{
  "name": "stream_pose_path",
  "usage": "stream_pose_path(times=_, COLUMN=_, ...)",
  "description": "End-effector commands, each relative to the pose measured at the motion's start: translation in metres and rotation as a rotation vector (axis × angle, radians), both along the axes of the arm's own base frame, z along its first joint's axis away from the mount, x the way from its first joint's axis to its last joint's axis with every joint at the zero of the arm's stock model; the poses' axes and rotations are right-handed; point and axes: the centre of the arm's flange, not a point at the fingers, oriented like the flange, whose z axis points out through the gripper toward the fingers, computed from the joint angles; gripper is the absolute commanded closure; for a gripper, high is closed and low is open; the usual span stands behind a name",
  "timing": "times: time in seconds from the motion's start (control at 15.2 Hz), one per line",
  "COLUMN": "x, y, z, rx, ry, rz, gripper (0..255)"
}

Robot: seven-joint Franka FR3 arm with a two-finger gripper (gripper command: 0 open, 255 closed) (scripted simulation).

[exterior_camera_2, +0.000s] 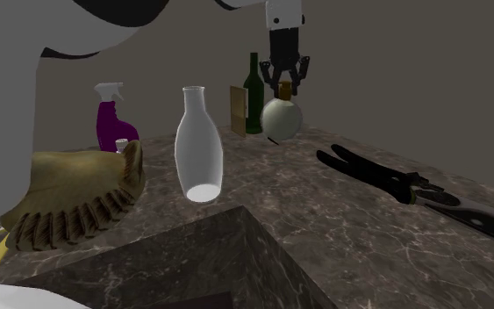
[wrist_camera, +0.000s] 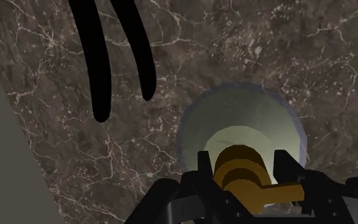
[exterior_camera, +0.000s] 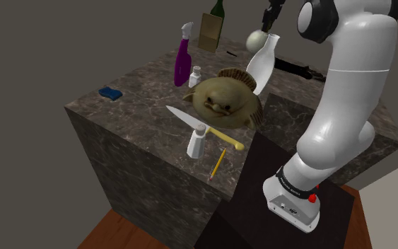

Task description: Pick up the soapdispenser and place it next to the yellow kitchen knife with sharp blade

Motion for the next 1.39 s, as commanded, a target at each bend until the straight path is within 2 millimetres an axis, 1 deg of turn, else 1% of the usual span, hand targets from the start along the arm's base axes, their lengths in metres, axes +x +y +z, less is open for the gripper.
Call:
stream_pose_path(times=0.0, x=0.002, y=0.014, z=0.006, rx=0.000, ry=0.000, rz=0.000, gripper=255)
stream_pose_path(times=1.32, x=0.047, y=0.274, z=0.006, rx=0.000, ry=0.000, rz=0.000, gripper=255)
